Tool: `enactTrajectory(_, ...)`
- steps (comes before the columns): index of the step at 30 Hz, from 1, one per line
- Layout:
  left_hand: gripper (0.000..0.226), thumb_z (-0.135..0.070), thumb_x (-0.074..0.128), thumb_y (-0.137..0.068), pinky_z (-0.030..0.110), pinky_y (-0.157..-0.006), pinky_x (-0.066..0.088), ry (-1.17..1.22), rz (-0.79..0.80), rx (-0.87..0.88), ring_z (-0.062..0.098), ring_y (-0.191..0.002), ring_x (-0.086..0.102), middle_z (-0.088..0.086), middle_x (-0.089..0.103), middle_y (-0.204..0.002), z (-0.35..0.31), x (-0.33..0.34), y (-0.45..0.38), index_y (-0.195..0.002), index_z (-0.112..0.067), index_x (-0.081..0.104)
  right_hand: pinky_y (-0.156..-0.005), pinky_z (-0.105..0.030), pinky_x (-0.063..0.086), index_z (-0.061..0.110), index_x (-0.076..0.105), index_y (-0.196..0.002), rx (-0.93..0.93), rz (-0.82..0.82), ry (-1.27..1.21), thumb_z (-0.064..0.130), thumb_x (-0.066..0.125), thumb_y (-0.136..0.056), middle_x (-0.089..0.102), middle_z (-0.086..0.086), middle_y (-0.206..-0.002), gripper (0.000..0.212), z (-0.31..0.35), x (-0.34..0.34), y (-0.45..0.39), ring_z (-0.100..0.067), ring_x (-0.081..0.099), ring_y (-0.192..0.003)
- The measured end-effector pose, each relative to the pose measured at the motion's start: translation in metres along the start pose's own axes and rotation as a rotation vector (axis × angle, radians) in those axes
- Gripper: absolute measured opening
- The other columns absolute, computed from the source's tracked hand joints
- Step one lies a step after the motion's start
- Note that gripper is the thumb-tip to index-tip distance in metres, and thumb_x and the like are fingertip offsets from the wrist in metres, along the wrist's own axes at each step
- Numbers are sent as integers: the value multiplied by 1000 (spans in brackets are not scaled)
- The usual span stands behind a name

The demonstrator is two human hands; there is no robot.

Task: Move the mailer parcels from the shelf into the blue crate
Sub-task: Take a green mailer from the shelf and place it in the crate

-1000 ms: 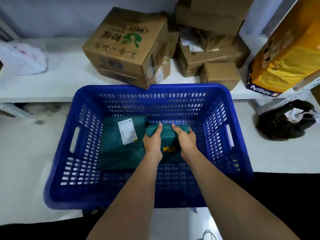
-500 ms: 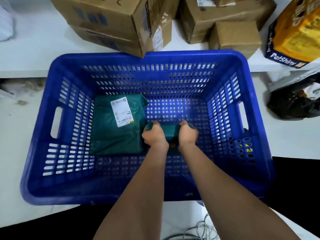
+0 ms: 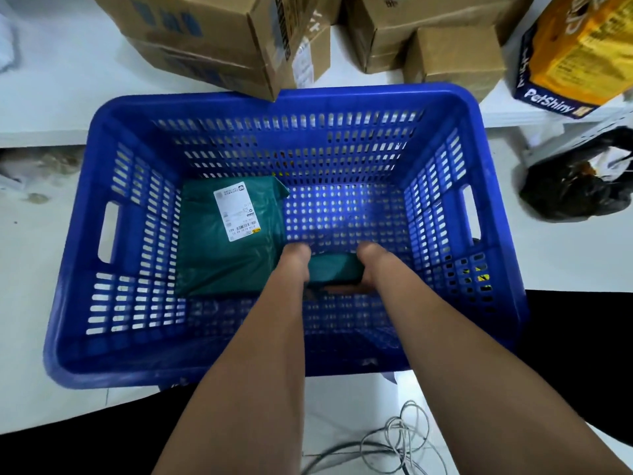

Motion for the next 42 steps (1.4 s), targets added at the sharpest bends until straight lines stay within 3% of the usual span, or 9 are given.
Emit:
enactTrajectory(4,35,-31,42,-103,40,-82,54,-67,36,-89,26,-67,53,16,55,-87,0,-7,-10,-77,-8,46,-76,-60,56,0,48,-94,118,4,25,38,43,-100,53,-29,-91,38,3,-4,-3,-48,59,-77)
enactTrajectory(11,36,-40,45,-98,46,-81,58,-215,60,-198,29,-90,70,9,70,-106,1,-4,-39,-104,-9,62,-56,-59,56,3,52,-104,243,35,112,38,52,-97,55,-29,-102,37,9,-6,-12,-49,62,-89)
enactTrajectory(16,35,-35,44,-101,54,-44,55,-292,138,-276,38,-63,69,21,69,-90,-1,-5,-28,-108,-3,56,-57,-56,57,0,54,-103,291,67,155,39,50,-97,58,-28,-100,39,11,-9,-20,-46,64,-83)
enactTrajectory(21,38,-39,43,-101,52,-68,59,-352,147,-263,33,-67,69,21,70,-89,3,-4,-40,-109,-4,55,-57,-55,58,2,55,-110,276,32,215,38,53,-96,62,-28,-99,38,9,-13,-38,-45,66,-79)
enactTrajectory(25,42,-37,45,-102,45,-45,55,-349,173,-279,32,-44,65,21,67,-64,4,-4,-38,-86,1,52,-50,-53,56,6,53,-121,278,31,235,39,56,-95,62,-27,-109,42,9,-13,-55,-47,68,-77)
enactTrajectory(30,33,-34,55,-98,51,-96,50,-229,127,-271,32,-100,64,18,62,-98,7,-5,-49,-96,-1,52,-65,-59,56,10,54,-123,184,-52,262,35,61,-92,66,-21,-111,40,8,-14,-71,-43,68,-90)
enactTrajectory(33,38,-34,59,-96,49,-104,44,-220,126,-262,33,-120,55,17,55,-124,6,-3,-57,-116,-3,50,-62,-58,57,9,56,-118,175,-66,296,34,61,-91,67,-20,-107,37,8,-16,-74,-40,69,-85)
enactTrajectory(37,33,-33,62,-95,54,-51,54,-207,102,-316,37,-73,61,21,55,-85,5,-4,-56,-85,-6,46,-45,-54,55,5,54,-112,194,-49,269,35,61,-92,63,-21,-96,37,9,-15,-73,-38,64,-72)
enactTrajectory(42,34,-34,68,-90,55,-31,46,-166,139,-385,39,-66,59,22,56,-87,7,-3,-59,-92,-5,49,-55,-54,57,6,53,-116,222,-55,302,39,63,-90,64,-20,-107,43,10,-17,-77,-38,65,-81)
Point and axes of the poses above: each hand's wrist, its own y-axis away from the middle knuckle, its own x-axis out of the palm, z = x × y, the point moved 3 cm from there along -y, towards the middle knuckle
